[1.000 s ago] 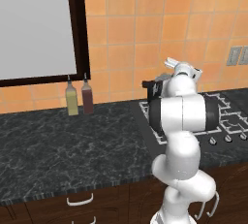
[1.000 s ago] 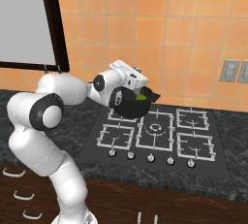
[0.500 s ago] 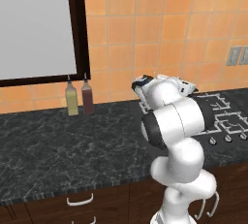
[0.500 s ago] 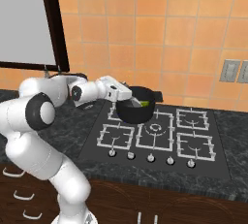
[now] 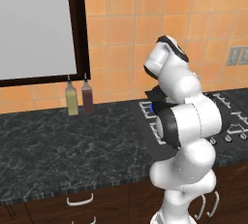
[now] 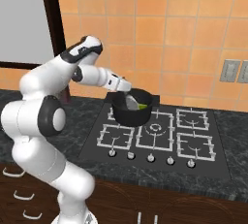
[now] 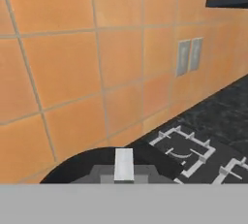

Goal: Put the broccoli and lemon wedge in the pot. Retrieve the spatula and lightly stir the vegetables in the pot.

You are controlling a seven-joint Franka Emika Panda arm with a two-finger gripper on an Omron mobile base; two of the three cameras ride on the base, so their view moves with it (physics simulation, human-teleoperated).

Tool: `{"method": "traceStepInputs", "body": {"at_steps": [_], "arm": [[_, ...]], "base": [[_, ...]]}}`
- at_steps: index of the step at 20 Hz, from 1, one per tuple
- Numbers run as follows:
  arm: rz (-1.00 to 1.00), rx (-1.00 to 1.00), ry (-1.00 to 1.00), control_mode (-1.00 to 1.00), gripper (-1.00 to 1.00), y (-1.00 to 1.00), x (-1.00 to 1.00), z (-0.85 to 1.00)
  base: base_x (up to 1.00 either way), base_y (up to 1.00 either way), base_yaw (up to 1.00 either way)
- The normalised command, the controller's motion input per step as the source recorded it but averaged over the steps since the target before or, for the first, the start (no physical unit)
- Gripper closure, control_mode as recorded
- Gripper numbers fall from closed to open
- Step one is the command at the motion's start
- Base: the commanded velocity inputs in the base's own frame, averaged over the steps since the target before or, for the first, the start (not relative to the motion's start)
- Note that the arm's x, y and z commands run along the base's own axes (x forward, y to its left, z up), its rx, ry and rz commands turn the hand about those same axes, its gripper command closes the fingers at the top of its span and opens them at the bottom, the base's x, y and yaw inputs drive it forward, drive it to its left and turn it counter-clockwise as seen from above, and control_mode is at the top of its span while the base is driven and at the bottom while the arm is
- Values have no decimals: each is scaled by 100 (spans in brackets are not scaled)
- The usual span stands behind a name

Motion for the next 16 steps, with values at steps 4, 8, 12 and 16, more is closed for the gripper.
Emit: {"method": "traceStepInputs", "body": {"at_steps": [4, 8, 12, 16], "arm": [[-2, 0, -25, -100, 100, 69, 77, -4], [-5, 0, -13, -100, 100, 78, -7, -59], [-18, 0, -2, -100, 100, 47, -42, -61], [-24, -15, -5, -100, 100, 0, 16, -48]], "base": [[0, 0, 0], [0, 0, 0], [0, 0, 0], [0, 0, 0]]}}
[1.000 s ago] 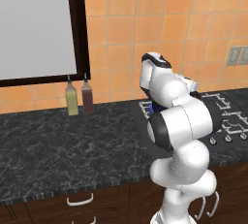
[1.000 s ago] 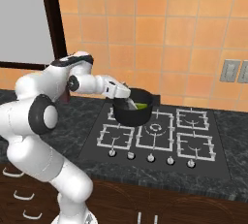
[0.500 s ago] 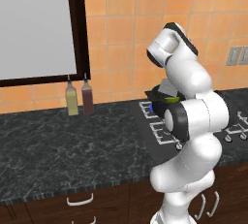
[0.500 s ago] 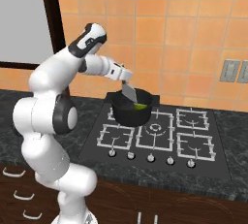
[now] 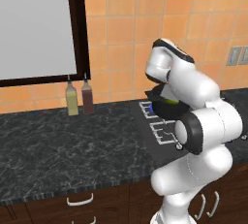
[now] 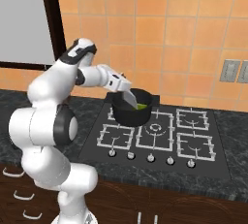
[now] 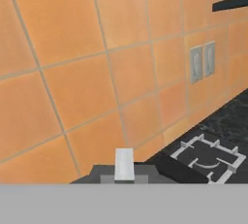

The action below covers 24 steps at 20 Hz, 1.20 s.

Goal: Put the broccoli and lemon wedge in the pot. Retrieve the spatula and lightly stir the vegetables in the pot.

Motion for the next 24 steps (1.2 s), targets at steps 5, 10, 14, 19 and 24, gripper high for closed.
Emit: {"method": "traceStepInputs", "body": {"at_steps": [5, 10, 14, 19, 24], "arm": [[-13, -8, -4, -100, 100, 9, 28, -81], [-5, 0, 0, -100, 100, 35, 26, -81], [0, 1, 0, -100, 100, 45, 42, -36], [0, 12, -1, -100, 100, 31, 64, -9], [0, 19, -5, -100, 100, 22, 58, 0]], "base": [[0, 0, 0], [0, 0, 0], [0, 0, 0], [0, 0, 0], [0, 0, 0]]}}
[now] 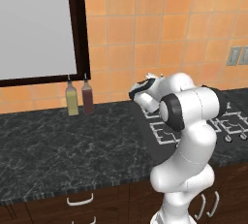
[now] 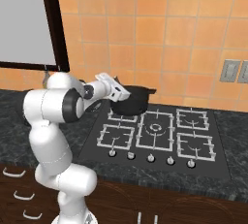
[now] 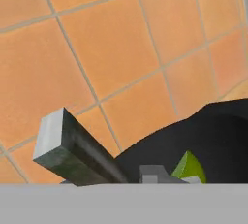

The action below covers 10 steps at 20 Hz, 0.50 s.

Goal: Put the broccoli and lemon wedge in the pot. Retrieve the spatula and lightly stir the vegetables in the pot.

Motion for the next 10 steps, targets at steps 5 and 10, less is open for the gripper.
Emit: {"method": "traceStepInputs", "body": {"at_steps": [5, 10], "arm": [[-12, 16, -3, -100, 100, 1, -23, 6], [-31, 8, 11, -100, 100, -1, 4, 26]], "base": [[0, 0, 0], [0, 0, 0]]}}
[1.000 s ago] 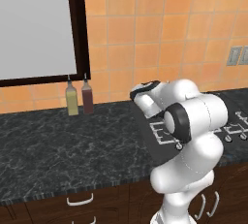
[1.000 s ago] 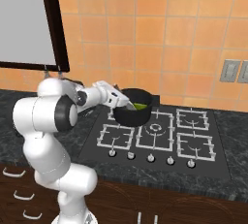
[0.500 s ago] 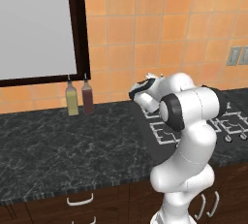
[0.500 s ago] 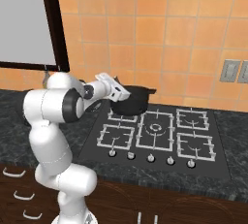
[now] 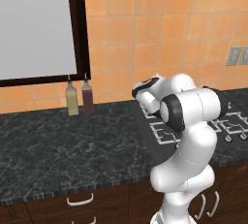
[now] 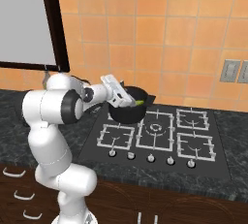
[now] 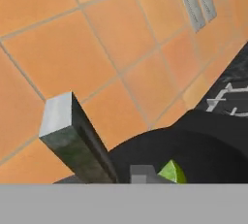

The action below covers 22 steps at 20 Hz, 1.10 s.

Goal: Put the broccoli and lemon wedge in the pot. Retrieve the spatula and lightly stir the vegetables in the pot.

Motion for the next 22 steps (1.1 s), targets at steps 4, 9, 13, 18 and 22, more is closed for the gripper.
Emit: {"method": "traceStepInputs", "body": {"at_steps": [4, 9, 13, 18, 22], "arm": [[-26, 1, 6, -100, 100, 7, 16, 79], [-17, 0, 7, -100, 100, 28, 9, 52], [-13, -1, 20, -100, 100, 35, 0, 1], [-12, -9, 19, -100, 100, 28, 2, -23], [-12, -25, 1, -100, 100, 24, 16, -63]], "base": [[0, 0, 0], [0, 0, 0], [0, 0, 0], [0, 0, 0], [0, 0, 0]]}}
